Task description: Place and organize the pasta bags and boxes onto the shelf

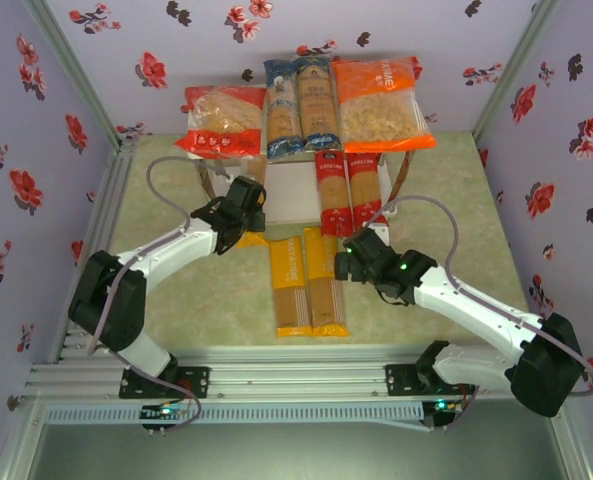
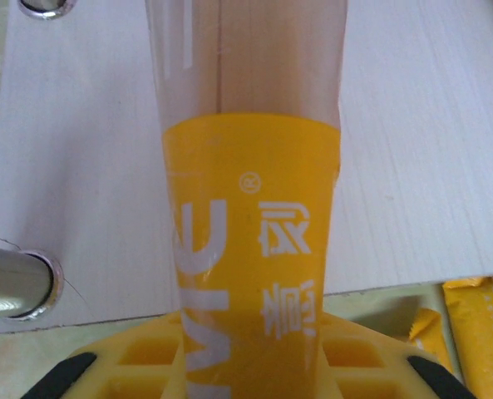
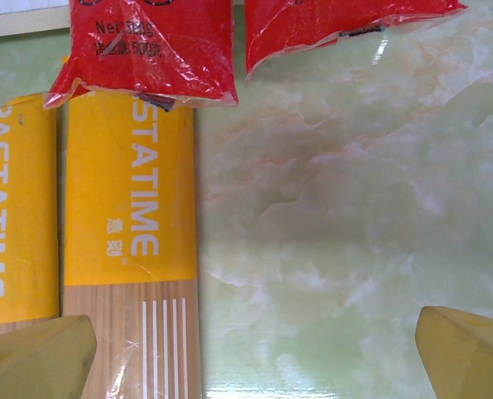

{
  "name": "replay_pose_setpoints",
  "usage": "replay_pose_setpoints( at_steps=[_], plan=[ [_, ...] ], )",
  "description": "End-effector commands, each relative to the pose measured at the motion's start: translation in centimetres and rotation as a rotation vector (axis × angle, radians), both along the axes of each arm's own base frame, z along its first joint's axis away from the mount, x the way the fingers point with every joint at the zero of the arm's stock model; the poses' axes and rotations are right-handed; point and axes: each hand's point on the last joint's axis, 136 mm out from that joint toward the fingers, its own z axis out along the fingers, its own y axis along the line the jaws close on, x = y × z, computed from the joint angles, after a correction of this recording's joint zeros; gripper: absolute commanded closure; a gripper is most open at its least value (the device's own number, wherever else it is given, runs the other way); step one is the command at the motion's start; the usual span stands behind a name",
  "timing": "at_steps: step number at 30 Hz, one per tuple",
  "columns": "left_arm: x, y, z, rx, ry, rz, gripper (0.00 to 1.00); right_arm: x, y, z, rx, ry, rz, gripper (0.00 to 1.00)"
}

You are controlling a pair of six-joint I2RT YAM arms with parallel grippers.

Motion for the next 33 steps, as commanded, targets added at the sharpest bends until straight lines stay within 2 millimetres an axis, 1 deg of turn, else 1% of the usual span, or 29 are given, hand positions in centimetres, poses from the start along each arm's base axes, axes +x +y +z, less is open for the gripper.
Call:
replay_pose_setpoints(
  at_steps=[1, 8, 14, 16, 21, 28, 32, 33],
  plan=[
    [3.8, 0.0, 6.3, -0.054, -0.212, 0.069, 1.0, 0.6, 0.1, 0.8, 0.003, -0.022, 0.003, 0.01],
    [4.6, 1.0, 5.5, -0.019, -0.193, 0.1, 1.0, 0.6, -0.2, 0.4, -0.004, -0.016, -0.004, 0.01],
    [4.5, 1.4, 4.4, 0.004, -0.166, 0.111, 1.0, 0.6, -0.3, 0.1, -0.009, -0.009, -0.008, 0.01],
    [4.6, 1.5, 4.2, 0.011, -0.165, 0.112, 1.0, 0.4, 0.1, -0.1, 0.01, 0.009, 0.007, 0.01],
    [5.0, 1.6, 3.1, 0.019, -0.156, 0.117, 0.92, 0.3, 0.0, -0.3, 0.009, 0.014, 0.002, 0.01],
    [5.5, 2.4, 1.1, 0.033, -0.119, 0.151, 0.92, 0.0, -0.3, -0.6, -0.005, 0.027, 0.0, 0.01],
    [5.6, 2.3, 0.4, 0.041, -0.109, 0.147, 0.92, -0.1, -0.5, -0.6, -0.005, 0.028, -0.002, 0.01],
    [5.7, 2.3, 0.2, 0.042, -0.108, 0.147, 0.91, -0.1, -0.5, -0.6, -0.005, 0.029, -0.003, 0.01]
  ],
)
